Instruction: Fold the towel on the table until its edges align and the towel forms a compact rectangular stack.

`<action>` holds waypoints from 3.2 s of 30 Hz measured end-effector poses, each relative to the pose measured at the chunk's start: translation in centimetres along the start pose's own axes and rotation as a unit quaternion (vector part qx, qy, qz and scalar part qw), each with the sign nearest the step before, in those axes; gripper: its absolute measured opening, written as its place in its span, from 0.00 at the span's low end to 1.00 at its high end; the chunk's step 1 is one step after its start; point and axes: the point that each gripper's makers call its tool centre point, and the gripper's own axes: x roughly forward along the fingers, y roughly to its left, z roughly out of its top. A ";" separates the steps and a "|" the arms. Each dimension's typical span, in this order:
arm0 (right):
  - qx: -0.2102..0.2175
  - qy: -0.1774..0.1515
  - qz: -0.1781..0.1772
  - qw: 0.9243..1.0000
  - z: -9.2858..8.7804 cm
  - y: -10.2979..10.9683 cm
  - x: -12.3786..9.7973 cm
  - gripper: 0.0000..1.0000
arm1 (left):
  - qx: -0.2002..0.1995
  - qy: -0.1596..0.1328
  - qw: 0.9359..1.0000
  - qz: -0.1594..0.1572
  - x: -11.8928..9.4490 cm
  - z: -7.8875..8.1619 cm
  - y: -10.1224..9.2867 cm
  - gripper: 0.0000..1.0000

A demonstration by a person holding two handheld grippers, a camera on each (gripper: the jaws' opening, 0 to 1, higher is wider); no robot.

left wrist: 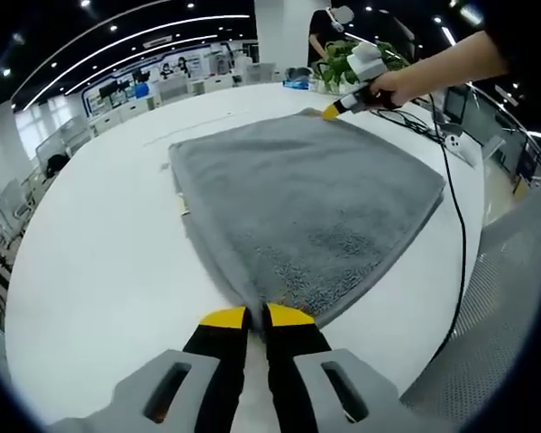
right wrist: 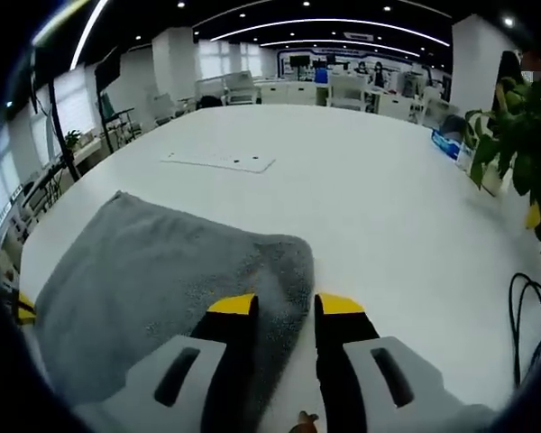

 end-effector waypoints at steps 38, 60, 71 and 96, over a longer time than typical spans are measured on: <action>0.089 -0.046 0.015 0.995 2.5 -0.2 -2.9 0.32 | 0.249 -0.087 0.939 -0.221 4.1 14.2 -19.5 0.35; 0.093 -0.037 0.008 0.995 1.3 -1.5 0.7 0.25 | 0.358 -0.091 0.868 -0.331 4.8 13.2 -28.3 0.16; 0.095 -0.039 -0.001 0.995 1.4 -2.1 2.1 0.19 | 0.365 -0.106 0.859 -0.342 5.3 13.8 -29.9 0.11; 0.027 -0.030 0.028 0.999 1.7 -1.4 3.3 0.06 | 0.369 -0.085 0.861 -0.339 7.6 12.2 -30.8 0.11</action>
